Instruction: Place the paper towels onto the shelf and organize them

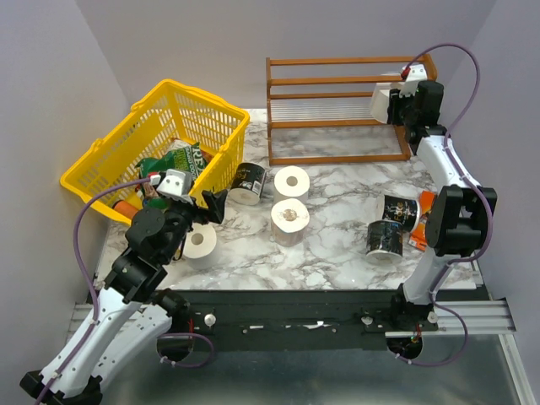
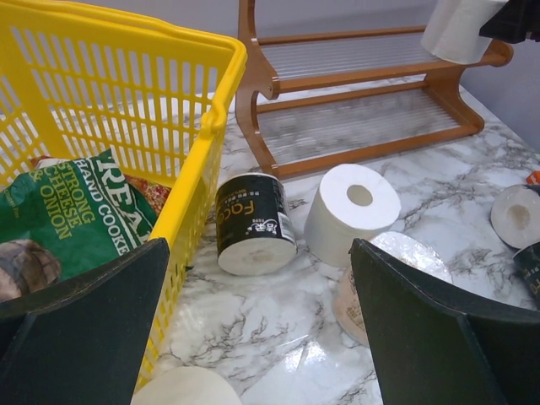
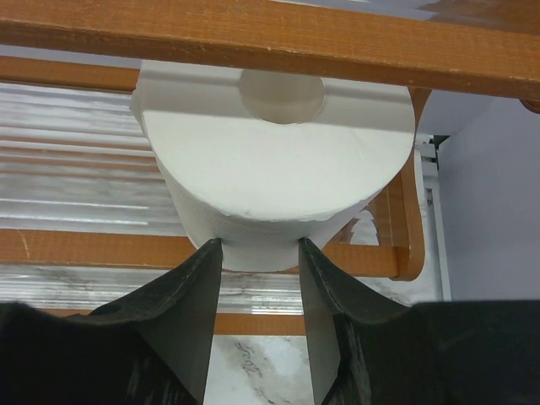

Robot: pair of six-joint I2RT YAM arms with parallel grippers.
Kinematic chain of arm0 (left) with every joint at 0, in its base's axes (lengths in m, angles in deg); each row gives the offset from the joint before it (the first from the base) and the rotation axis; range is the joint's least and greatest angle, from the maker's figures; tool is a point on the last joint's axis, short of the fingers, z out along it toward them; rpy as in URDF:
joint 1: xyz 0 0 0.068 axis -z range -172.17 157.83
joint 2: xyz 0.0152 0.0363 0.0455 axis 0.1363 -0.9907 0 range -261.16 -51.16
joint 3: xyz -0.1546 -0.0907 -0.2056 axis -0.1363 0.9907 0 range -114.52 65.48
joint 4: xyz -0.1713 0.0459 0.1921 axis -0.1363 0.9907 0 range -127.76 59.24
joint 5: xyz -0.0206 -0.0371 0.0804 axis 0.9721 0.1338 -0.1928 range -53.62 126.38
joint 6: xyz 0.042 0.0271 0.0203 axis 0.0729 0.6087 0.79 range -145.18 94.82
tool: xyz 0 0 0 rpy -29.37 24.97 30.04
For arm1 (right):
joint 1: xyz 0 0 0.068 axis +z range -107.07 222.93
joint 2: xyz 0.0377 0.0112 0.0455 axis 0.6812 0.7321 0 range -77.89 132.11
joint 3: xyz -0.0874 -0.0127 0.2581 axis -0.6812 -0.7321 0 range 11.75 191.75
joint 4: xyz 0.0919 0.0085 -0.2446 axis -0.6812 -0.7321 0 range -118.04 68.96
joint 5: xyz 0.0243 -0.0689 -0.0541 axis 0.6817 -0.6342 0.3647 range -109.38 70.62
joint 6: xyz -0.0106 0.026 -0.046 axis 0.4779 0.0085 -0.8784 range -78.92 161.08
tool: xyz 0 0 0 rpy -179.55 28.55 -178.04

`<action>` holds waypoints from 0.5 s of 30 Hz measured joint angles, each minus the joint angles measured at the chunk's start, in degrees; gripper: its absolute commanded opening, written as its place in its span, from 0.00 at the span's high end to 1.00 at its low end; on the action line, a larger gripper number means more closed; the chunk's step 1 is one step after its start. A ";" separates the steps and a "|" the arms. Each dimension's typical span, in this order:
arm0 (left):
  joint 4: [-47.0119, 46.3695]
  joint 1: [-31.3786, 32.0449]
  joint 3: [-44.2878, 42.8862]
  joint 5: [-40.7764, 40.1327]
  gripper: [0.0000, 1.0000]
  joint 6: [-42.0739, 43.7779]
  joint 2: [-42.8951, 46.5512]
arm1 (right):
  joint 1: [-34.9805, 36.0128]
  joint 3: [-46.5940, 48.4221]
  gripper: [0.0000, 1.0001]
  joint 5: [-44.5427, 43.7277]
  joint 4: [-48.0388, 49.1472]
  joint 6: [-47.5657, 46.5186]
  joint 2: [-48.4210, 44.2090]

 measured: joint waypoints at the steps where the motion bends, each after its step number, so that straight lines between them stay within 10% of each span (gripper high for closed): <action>1: 0.00 0.00 0.00 0.00 0.01 0.00 0.15 | 0.00 0.02 0.48 0.13 -0.02 0.35 0.00; 15: 0.04 0.02 0.00 -0.46 0.01 -0.28 0.94 | 3.30 -3.76 0.48 7.39 -13.46 8.00 -16.83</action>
